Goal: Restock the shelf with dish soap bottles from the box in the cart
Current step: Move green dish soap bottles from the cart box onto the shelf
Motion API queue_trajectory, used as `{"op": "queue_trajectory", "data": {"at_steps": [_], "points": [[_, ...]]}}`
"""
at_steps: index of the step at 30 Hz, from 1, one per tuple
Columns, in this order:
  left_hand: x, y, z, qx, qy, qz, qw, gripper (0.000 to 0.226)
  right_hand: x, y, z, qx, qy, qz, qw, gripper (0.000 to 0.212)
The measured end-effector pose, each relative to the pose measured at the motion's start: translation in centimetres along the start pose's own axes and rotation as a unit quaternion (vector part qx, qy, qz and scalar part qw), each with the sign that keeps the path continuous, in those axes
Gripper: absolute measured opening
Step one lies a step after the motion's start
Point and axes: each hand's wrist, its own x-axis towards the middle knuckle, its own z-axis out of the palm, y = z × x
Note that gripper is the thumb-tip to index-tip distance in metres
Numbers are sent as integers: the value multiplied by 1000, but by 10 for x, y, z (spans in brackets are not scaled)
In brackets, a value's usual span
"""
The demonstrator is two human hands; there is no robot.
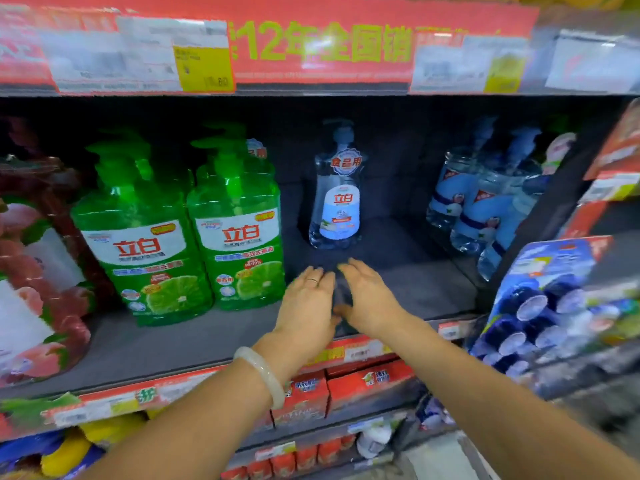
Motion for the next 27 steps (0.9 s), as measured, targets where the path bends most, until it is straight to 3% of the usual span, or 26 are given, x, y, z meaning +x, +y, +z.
{"op": "queue_trajectory", "data": {"at_steps": [8, 14, 16, 19, 27], "points": [[10, 161, 57, 35, -90, 208, 973, 71, -130, 114, -34, 27, 38, 172, 984, 52], [-11, 316, 101, 59, -123, 323, 936, 73, -258, 226, -80, -19, 13, 305, 952, 72], [-20, 373, 114, 45, -119, 351, 928, 67, -308, 265, -98, -32, 22, 354, 935, 77], [-33, 457, 132, 46, -123, 382, 915, 61, -381, 320, -121, -47, 33, 403, 913, 65], [-65, 634, 174, 79, -183, 442, 875, 80, -513, 431, -166, -38, 56, 514, 855, 64]]}}
